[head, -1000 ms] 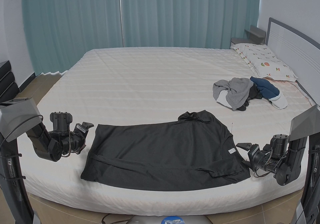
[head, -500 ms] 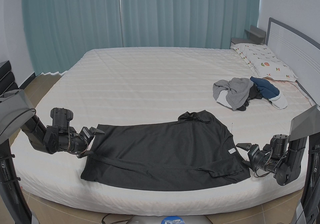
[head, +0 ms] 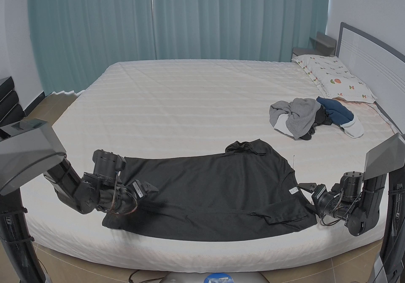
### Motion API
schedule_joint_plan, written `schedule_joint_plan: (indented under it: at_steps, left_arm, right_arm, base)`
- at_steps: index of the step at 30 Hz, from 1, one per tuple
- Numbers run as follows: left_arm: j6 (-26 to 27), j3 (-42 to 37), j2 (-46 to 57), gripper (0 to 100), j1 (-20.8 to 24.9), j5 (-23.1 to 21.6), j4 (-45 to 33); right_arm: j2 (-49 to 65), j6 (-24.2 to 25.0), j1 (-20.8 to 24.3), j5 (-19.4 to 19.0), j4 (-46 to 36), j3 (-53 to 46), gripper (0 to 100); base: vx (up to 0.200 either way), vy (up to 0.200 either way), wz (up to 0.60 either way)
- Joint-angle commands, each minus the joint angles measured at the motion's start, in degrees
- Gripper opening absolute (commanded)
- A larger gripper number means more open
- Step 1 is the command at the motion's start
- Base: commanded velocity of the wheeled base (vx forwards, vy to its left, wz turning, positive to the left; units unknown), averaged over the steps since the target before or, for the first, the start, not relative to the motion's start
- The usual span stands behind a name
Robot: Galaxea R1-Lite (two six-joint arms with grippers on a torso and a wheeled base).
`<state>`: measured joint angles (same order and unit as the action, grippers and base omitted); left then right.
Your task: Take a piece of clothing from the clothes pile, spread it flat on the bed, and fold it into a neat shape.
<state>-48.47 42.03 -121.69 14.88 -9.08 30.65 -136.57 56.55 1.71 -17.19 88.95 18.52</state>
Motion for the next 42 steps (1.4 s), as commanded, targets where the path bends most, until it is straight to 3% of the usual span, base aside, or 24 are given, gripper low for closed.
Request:
schedule_joint_plan:
  at_steps: [1, 10, 17, 20, 27, 38, 42]
  left_arm:
    - [0.5, -1.0, -2.8, 100, 4.6, 2.6, 0.3]
    - [0.4, 0.9, -4.4, 100, 5.6, 2.8, 0.3]
    - [0.1, 7.3, -7.8, 100, 4.6, 3.9, -0.1]
    - [-0.3, 9.9, -8.7, 100, 3.3, 5.3, -0.1]
    - [-7.8, 14.0, -9.0, 100, -0.6, 6.3, 0.2]
    - [-7.8, 14.5, -8.7, 100, -5.9, 5.5, 0.2]
    - [-5.5, 13.8, -7.2, 100, -10.3, 1.2, -0.1]
  right_arm:
    - [-0.5, 0.0, 0.1, 0.1, 0.7, -0.1, 100]
    - [-0.5, -0.1, 0.1, 0.1, 0.7, -0.1, 100]
    - [-0.5, -0.1, 0.0, 0.0, 0.8, 0.0, 100]
    - [-0.4, 0.0, 0.0, 0.0, 0.8, 0.0, 100]
    - [-0.5, -0.1, 0.0, 0.0, 0.8, -0.1, 100]
    - [-0.5, 0.0, 0.0, 0.0, 0.8, -0.1, 100]
    - [-0.5, 0.0, 0.0, 0.0, 0.8, -0.1, 100]
  base:
    - [0.000, 0.000, 0.00]
    - [0.000, 0.000, 0.00]
    - [0.000, 0.000, 0.00]
    - [0.000, 0.000, 0.00]
    - [0.000, 0.000, 0.00]
    - [0.000, 0.000, 0.00]
    - [0.000, 0.000, 0.00]
